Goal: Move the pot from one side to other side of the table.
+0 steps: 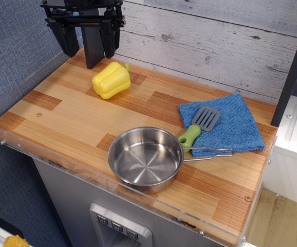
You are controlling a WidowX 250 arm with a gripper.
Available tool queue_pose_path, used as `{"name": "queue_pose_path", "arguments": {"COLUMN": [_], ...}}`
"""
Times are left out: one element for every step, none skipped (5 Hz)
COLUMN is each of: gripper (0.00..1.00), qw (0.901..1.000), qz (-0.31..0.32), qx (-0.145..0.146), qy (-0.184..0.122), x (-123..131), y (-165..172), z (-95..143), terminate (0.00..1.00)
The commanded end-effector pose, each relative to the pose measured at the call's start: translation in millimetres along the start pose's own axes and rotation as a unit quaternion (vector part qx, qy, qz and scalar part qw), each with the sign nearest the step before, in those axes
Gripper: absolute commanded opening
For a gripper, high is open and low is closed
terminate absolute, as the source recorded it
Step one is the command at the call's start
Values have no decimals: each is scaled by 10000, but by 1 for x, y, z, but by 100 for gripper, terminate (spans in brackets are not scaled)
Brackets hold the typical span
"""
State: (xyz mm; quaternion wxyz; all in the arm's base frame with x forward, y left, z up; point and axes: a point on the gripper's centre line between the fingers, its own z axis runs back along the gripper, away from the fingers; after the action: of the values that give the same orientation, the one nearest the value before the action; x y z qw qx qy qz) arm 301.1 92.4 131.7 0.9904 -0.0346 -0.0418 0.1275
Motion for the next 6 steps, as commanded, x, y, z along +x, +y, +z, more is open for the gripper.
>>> {"name": "queue_pose_path", "arguments": {"gripper": [100, 100, 100, 100, 100, 100], "qw": [10000, 9996, 9994, 9983, 9958, 9921], "qz": [0, -235, -312, -526, -856, -1212], "qx": [0, -49, -20, 4, -74, -107], "qy": [0, -121, -137, -230, -313, -295], "x": [0, -3, -7, -13, -29, -55], "y": [0, -16, -28, -43, -65, -86], "z": [0, 0, -3, 1, 6, 3], "terminate": [0, 0, 0, 0, 0, 0]}}
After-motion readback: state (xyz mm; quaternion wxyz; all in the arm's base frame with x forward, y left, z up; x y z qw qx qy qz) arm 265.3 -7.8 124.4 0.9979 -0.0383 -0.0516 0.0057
